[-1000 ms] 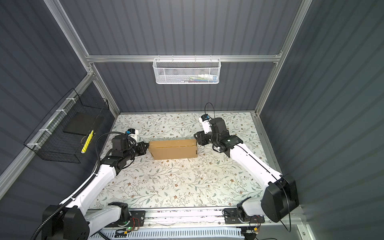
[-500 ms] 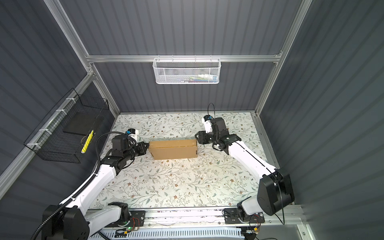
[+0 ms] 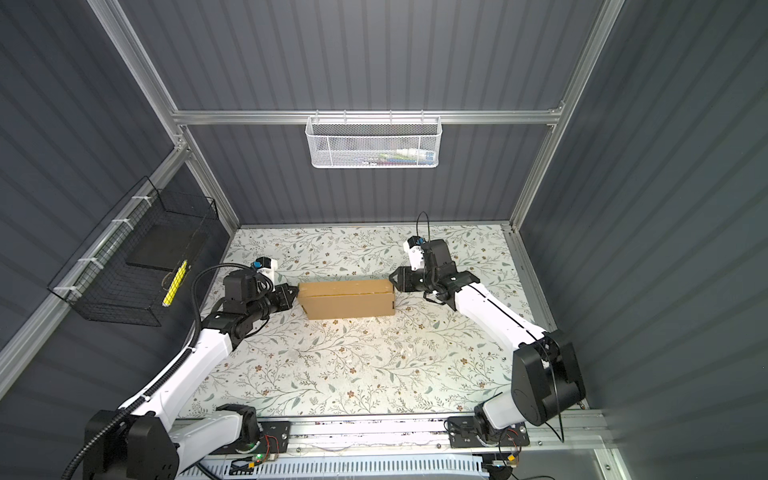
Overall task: Fold the paper box
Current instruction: 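Lower the right gripper onto the box end farthest from the left gripper and pinch it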
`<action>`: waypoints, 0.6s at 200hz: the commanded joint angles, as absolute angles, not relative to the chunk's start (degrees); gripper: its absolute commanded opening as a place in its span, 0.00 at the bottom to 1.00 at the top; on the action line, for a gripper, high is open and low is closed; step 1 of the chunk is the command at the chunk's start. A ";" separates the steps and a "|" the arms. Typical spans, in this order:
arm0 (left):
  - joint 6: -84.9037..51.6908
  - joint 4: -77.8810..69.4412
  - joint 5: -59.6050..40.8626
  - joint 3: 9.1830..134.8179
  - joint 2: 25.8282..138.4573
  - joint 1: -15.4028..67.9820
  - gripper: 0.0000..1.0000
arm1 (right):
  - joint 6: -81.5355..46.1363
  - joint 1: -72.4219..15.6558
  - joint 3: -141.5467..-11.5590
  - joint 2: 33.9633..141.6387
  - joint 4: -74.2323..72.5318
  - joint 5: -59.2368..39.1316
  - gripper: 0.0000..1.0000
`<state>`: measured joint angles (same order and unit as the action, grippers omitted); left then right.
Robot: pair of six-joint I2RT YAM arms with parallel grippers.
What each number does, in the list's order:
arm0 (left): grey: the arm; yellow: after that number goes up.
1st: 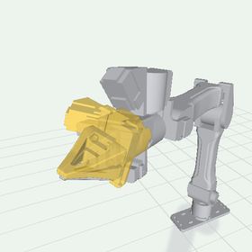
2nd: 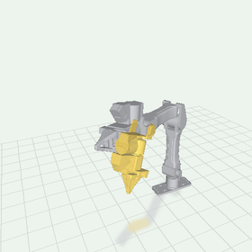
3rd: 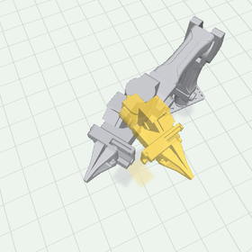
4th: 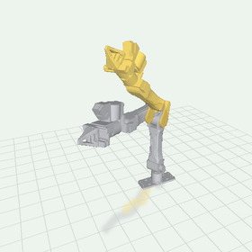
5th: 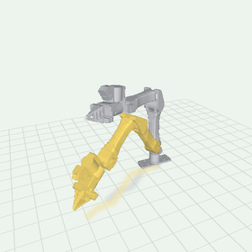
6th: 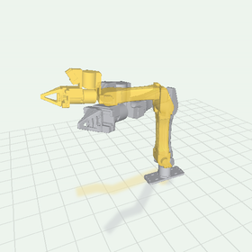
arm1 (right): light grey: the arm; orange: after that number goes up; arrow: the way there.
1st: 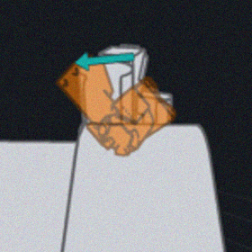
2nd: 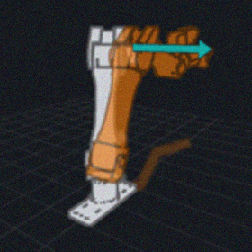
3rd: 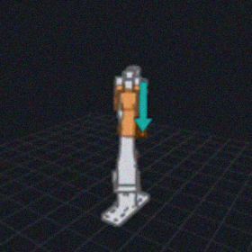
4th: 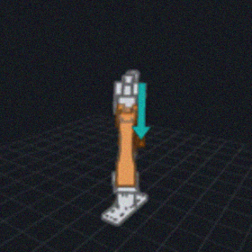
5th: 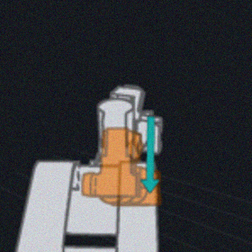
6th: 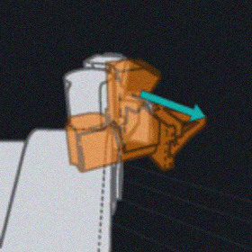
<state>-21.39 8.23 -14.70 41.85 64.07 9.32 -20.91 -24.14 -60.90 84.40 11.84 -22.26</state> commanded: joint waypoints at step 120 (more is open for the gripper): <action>-20.87 13.80 -15.96 40.52 65.19 8.96 0.08 | -23.43 -24.15 -56.09 85.87 8.61 -26.81 0.27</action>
<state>-21.43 8.25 -15.46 41.85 64.10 9.30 -23.46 -24.14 -57.54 84.77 8.19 -26.59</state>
